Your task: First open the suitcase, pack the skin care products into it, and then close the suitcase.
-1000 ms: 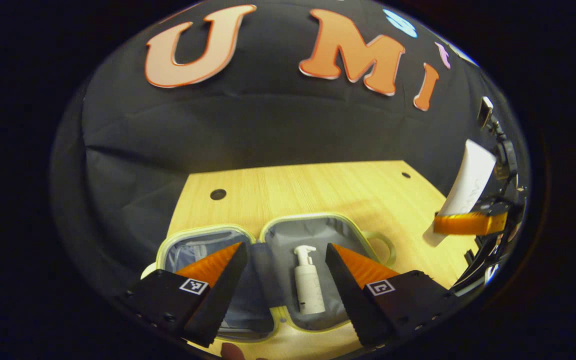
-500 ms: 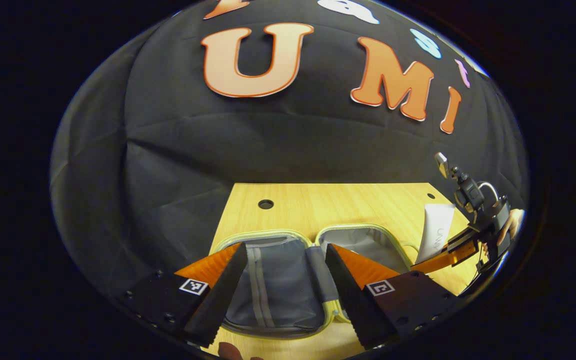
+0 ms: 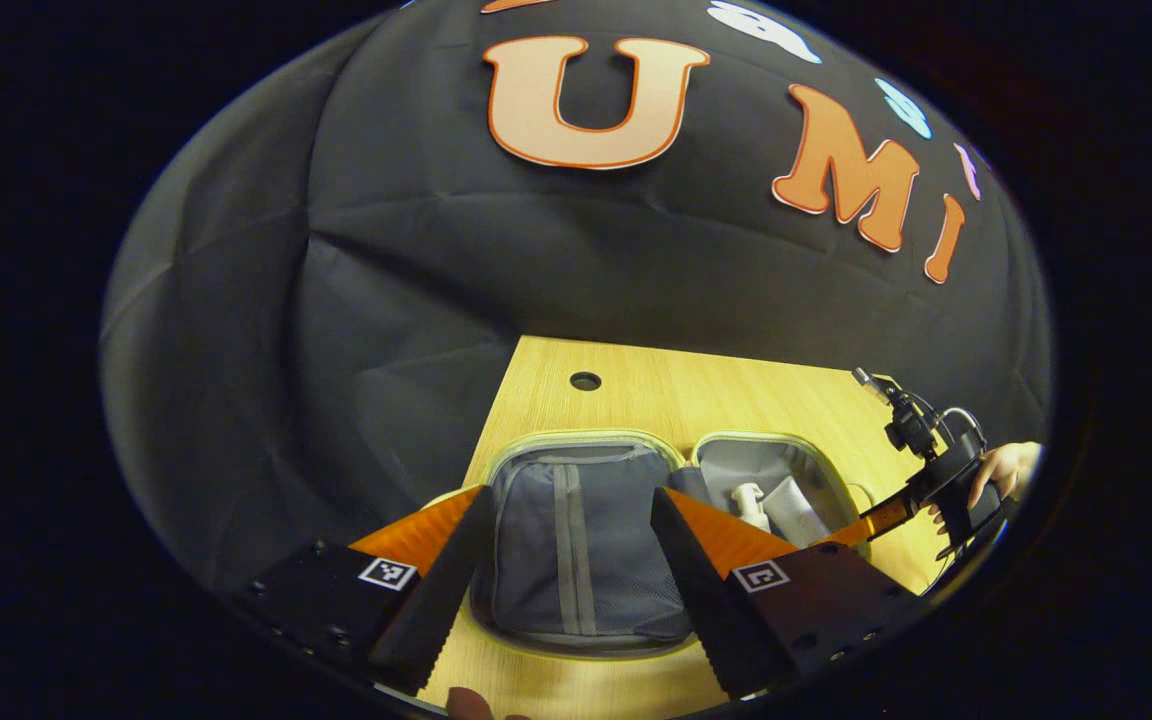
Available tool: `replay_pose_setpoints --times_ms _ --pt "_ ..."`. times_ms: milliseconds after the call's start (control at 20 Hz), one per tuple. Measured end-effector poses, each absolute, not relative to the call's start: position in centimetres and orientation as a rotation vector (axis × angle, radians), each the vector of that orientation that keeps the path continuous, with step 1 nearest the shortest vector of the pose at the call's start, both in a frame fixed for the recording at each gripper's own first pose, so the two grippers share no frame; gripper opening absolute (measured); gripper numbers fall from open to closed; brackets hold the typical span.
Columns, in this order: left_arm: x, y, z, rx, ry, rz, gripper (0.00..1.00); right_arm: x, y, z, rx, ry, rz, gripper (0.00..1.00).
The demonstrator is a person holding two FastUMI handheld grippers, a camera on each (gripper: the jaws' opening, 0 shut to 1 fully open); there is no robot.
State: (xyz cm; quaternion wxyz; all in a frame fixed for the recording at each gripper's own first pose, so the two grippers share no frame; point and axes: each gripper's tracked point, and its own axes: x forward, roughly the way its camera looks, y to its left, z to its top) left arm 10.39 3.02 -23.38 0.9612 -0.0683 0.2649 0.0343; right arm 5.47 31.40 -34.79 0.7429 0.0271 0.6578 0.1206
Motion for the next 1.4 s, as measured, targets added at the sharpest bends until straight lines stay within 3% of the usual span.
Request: replay_pose_setpoints --times_ms 150,450,800,950,1400 --pt "10.3 3.5 -23.8 -0.142 0.545 0.078 0.99 5.7 32.3 -34.0 0.075 1.405 0.286 0.94" --pt "10.3 6.2 -24.2 -0.172 0.525 0.126 0.99 6.9 33.3 -30.5 0.100 1.249 0.355 0.96" --pt "9.5 16.4 -28.9 -0.319 0.540 0.241 1.00 8.3 34.9 -24.2 0.139 1.005 0.453 0.95" --pt "10.0 17.3 -31.9 -0.430 0.555 0.158 0.99 8.7 34.6 -22.5 0.166 0.942 0.449 0.95" --pt "11.5 19.6 -39.2 -0.806 0.560 0.091 0.99 7.6 33.5 -22.0 0.121 0.922 0.401 0.95"
